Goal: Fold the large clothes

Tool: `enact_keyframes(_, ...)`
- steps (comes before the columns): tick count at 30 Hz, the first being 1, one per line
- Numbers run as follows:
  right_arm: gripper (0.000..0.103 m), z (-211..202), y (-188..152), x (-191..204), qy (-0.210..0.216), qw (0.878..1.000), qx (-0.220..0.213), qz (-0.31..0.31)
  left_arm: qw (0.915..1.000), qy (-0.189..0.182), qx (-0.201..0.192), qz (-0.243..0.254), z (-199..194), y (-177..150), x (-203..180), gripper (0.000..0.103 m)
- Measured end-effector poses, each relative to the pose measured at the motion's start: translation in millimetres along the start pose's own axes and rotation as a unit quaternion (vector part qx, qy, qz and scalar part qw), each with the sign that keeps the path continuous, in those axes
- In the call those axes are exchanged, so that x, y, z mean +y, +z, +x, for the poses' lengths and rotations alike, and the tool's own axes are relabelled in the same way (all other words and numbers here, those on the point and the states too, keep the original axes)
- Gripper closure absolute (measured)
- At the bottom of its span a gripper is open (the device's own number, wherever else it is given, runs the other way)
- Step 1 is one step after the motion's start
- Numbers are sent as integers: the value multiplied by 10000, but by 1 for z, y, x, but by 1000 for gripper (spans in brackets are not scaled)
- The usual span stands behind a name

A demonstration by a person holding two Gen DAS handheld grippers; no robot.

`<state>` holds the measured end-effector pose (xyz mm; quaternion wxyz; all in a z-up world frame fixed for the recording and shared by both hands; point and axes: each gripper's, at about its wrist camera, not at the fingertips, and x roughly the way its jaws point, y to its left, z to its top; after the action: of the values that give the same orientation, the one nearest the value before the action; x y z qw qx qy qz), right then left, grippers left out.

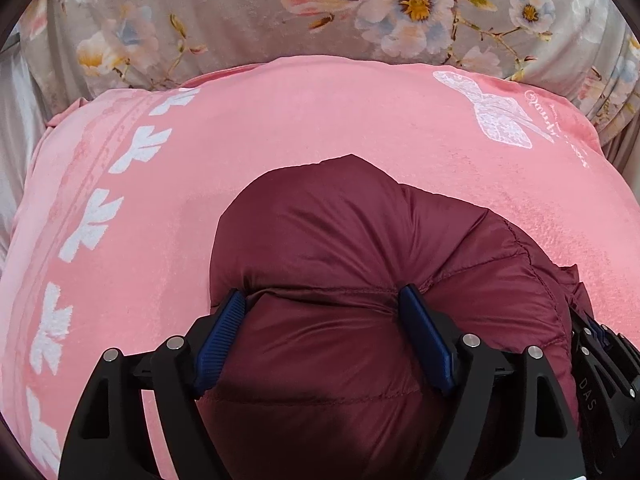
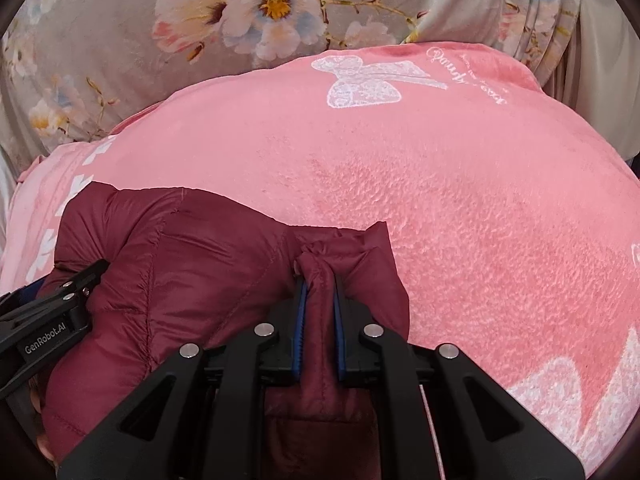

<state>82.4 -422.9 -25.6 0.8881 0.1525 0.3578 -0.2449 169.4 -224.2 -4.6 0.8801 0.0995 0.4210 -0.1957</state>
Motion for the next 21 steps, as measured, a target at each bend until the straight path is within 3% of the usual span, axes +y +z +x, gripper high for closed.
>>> enact_keyframes(21,93,3,-1,-2,61,10000,7,56,9987,374,-328,98,9,-7,-12,22)
